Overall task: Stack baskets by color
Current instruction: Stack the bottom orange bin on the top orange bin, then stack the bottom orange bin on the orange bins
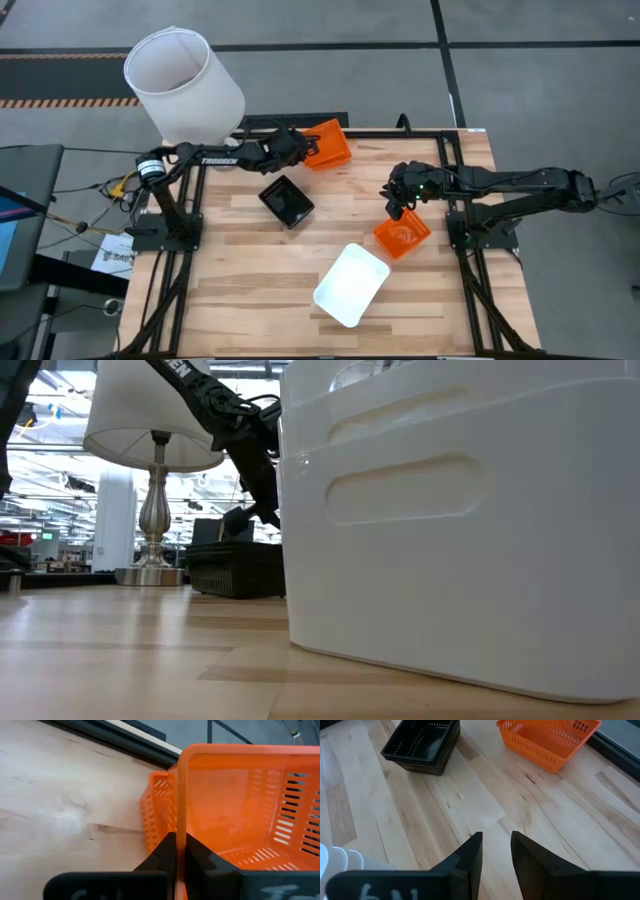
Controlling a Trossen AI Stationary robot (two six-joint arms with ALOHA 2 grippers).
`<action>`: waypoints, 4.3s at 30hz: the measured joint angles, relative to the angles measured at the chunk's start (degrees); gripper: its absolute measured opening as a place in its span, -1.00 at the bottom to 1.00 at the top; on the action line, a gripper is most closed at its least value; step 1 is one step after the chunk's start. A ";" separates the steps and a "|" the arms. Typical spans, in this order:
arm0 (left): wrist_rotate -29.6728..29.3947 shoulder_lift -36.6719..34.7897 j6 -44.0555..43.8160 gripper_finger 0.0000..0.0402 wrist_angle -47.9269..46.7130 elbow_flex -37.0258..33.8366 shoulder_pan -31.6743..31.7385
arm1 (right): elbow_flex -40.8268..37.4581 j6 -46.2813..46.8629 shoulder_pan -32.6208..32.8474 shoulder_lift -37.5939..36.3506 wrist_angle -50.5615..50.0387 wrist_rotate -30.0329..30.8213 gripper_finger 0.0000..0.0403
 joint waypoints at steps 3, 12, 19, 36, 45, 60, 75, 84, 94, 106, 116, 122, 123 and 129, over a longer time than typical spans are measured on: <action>0.01 0.00 0.10 -1.00 -0.20 0.00 0.00 | 0.00 0.00 -0.01 0.00 0.00 0.00 -0.38; -0.24 0.00 -0.41 -1.00 -0.90 0.00 0.02 | 0.00 0.00 -0.01 0.00 0.00 -0.02 -0.38; 1.25 0.00 1.33 -1.00 -1.11 0.00 0.02 | 0.00 0.00 -0.01 0.00 0.00 -0.02 -0.38; 2.32 0.00 5.63 -0.78 -1.01 0.00 0.11 | 0.00 0.02 -0.01 0.00 0.00 -0.07 -0.38; 2.42 0.00 8.92 -0.53 3.70 0.00 0.11 | 0.00 0.04 -0.01 0.00 0.00 -0.07 -0.38; 18.23 -0.02 16.85 -0.43 7.25 1.08 2.17 | 0.00 1.11 -0.04 0.00 -5.85 -0.06 -0.38; 13.50 -0.09 38.87 -0.20 -16.08 15.97 2.04 | 0.00 1.64 -0.04 0.00 -6.13 -0.06 -0.38; 25.74 -0.11 44.53 -0.18 -22.54 24.73 -4.51 | 0.00 15.34 0.56 0.00 -17.21 -2.37 -0.38; 20.17 -0.13 50.80 -0.18 -35.48 32.77 -15.64 | 0.04 26.82 10.30 5.76 -19.78 -7.55 -0.38; 9.68 -0.13 53.51 -0.18 -37.98 32.89 -19.66 | 0.32 20.93 5.92 26.30 -7.77 -3.25 -0.38; 3.31 -0.11 51.51 -0.18 -41.98 32.60 -19.16 | 10.08 1.97 -7.07 32.09 5.87 -2.89 -0.38; 3.99 -0.11 48.37 -0.18 -40.97 29.70 -18.41 | 16.51 0.73 -7.14 27.66 -5.37 -2.66 -0.38; 4.06 -0.11 47.14 -0.18 -40.21 28.61 -18.30 | 16.94 1.42 -6.56 25.98 -7.87 -2.42 -0.38; 4.16 -0.10 39.32 -0.18 -23.74 19.99 -18.03 | 17.18 9.98 -1.04 16.06 -20.94 5.86 -0.38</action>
